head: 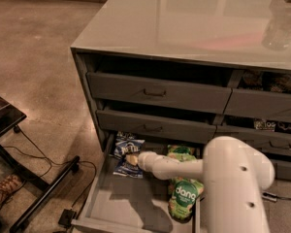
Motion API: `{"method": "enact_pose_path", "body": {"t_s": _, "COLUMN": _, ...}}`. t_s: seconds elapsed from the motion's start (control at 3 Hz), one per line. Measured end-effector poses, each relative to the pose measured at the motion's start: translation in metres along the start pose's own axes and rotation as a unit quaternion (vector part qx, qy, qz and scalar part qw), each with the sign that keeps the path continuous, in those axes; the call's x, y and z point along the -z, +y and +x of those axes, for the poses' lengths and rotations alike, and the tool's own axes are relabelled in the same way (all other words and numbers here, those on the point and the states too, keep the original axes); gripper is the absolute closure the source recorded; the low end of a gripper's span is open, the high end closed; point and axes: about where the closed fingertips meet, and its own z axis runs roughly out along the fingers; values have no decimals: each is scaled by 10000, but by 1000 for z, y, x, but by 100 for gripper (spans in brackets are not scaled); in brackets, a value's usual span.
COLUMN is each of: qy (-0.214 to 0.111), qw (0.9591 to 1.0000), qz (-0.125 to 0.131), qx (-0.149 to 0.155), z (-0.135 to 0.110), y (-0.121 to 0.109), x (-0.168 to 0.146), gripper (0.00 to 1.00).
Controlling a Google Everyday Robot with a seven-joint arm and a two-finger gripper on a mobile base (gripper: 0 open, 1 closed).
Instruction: Pick blue chip bag from bottom drawer and place on counter
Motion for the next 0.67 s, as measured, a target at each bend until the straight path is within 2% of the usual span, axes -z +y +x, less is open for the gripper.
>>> {"method": "enact_pose_path", "body": {"t_s": 0.33, "qy": -169, "qw": 9994, "qz": -262, "qx": 157, "z": -9, "y": 20, "x": 35, "gripper": 100}}
{"method": "enact_pose_path", "body": {"t_s": 0.67, "qy": -56, "qw": 9977, "qz": -456, "qx": 504, "z": -11, "y": 34, "x": 99, "gripper": 100}}
